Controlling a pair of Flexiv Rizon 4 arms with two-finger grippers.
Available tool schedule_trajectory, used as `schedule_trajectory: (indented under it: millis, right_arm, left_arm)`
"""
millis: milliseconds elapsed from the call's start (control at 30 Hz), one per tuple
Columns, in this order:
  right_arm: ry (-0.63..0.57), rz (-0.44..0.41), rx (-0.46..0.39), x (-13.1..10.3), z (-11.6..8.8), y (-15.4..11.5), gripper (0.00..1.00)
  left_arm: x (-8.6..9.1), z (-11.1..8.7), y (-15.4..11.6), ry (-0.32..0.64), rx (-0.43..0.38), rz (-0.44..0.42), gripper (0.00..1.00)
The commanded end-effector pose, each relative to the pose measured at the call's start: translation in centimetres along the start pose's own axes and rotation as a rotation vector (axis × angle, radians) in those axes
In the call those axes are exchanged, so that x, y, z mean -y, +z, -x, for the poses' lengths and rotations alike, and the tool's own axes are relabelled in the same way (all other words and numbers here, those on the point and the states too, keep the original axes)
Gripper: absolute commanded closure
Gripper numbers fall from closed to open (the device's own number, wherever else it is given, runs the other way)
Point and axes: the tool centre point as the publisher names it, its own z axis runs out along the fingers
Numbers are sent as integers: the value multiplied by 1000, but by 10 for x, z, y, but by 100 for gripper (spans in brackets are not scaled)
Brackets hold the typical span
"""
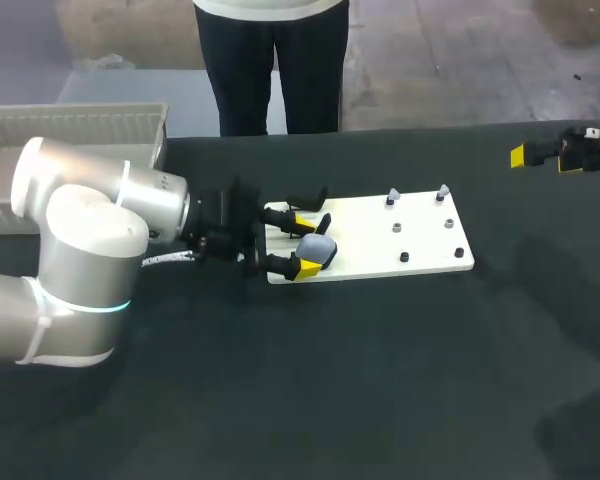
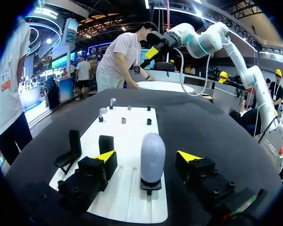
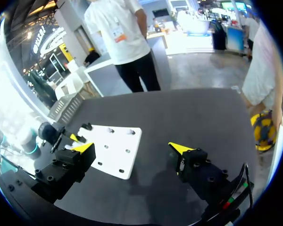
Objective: Pick up each earbud case from the left stands, insert the matching earbuds, close the lid, and place the case in the box.
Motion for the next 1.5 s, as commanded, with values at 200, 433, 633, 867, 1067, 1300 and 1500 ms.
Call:
schedule_trajectory:
  millis: [200, 433, 633, 867, 1067, 1300, 1500]
  right_arm:
    - [-1, 3, 0, 1, 0, 1, 0]
    - [-1, 3, 0, 1, 0, 1, 0]
    - [-1, 3, 0, 1, 0, 1, 0]
    - [-1, 3, 0, 1, 0, 1, 0]
    - [-1, 3, 0, 1, 0, 1, 0]
    - [-1, 3, 0, 1, 0, 1, 0]
    - [-1, 3, 0, 1, 0, 1, 0]
  left_arm:
    - [-2, -3, 6, 0, 12, -19, 23]
    - [-3, -4, 8, -2, 15, -28, 39]
    - [-3, -5, 9, -7, 19, -30, 36]
    - [0, -4, 6, 15, 34, -9, 27]
    - [4, -2, 1, 49, 58, 18, 24]
    - [5, 1, -3, 61, 80, 12, 26]
    - [6, 3, -7, 68, 85, 11, 22]
